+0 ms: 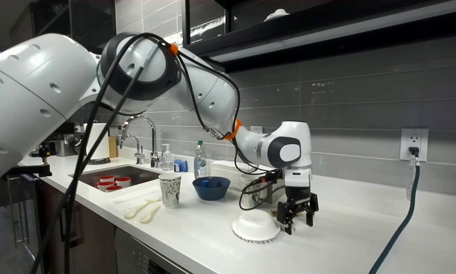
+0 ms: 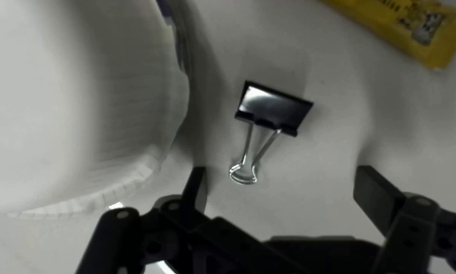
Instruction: Pick up the small black object on the right and put it on the blue block inside the blue bowl
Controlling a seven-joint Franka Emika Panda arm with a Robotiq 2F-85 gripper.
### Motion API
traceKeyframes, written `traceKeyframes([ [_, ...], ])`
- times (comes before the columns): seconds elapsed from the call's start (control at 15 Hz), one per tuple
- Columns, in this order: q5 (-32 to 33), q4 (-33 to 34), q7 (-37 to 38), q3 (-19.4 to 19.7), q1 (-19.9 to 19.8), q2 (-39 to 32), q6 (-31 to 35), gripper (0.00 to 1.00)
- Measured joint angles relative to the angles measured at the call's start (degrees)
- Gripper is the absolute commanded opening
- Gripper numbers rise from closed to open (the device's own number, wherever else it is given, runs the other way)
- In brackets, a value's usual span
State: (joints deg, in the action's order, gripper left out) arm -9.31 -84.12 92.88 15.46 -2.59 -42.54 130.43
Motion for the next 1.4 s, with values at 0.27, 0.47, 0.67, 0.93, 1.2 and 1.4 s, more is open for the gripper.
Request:
traceKeyframes([
  [0.27,0.35,0.02,2.22,-0.27,0.05,0.03,-0.49,0.54],
  [0.47,0.35,0.13,2.78,-0.51,0.05,0.50,-0.59,0.34],
  [0.67,0.35,0.25,2.99,-0.71,0.04,0.83,-1.01,0.13],
  [0.93,0.35,0.43,3.10,-0.82,-0.01,1.18,-1.49,0.04],
  [1.2,0.22,0.54,3.10,-1.34,-0.96,1.23,-2.05,0.05],
  [1.4,-0.86,1.37,3.01,-1.81,-3.33,1.59,-2.87,0.05],
])
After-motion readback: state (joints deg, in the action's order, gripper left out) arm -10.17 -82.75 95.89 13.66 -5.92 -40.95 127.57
